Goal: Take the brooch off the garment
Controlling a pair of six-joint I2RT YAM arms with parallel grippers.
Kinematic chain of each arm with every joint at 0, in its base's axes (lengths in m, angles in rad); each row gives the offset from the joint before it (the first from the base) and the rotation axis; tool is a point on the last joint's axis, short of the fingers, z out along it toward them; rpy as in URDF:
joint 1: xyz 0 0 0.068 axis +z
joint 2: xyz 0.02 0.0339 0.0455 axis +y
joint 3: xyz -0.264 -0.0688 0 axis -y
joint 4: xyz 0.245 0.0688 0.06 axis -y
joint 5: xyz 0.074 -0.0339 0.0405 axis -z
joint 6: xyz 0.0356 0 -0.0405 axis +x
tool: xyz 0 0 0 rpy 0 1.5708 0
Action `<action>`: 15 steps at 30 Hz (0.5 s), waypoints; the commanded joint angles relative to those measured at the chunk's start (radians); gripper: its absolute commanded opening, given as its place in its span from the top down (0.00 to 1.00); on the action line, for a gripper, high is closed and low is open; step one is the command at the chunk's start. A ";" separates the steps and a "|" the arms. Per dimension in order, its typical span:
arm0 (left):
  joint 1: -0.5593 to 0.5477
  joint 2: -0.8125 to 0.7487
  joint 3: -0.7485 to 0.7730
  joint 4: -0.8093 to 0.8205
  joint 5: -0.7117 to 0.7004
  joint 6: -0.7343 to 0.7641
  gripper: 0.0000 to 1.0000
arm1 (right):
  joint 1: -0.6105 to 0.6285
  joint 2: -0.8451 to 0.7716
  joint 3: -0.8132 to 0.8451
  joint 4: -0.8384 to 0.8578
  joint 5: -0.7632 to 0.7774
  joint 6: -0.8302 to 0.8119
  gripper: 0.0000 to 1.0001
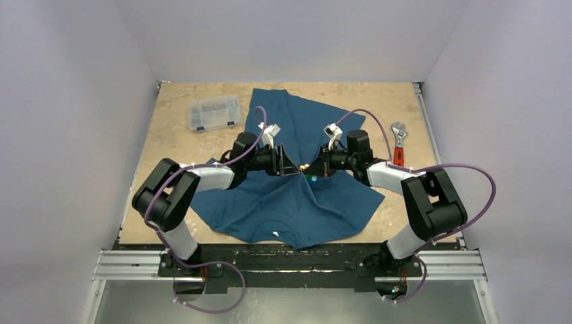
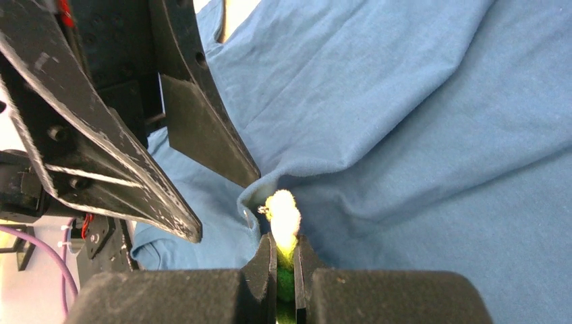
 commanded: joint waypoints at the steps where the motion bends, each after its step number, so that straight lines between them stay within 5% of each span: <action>1: 0.005 -0.019 -0.017 -0.014 0.028 0.056 0.52 | -0.002 -0.040 0.044 -0.006 0.010 -0.033 1.00; 5: -0.004 -0.021 -0.015 -0.066 0.037 0.102 0.54 | -0.002 -0.044 0.046 -0.019 0.012 -0.045 1.00; 15: -0.010 -0.020 0.016 -0.065 0.030 0.113 0.86 | -0.002 -0.032 0.058 -0.054 0.018 -0.091 1.00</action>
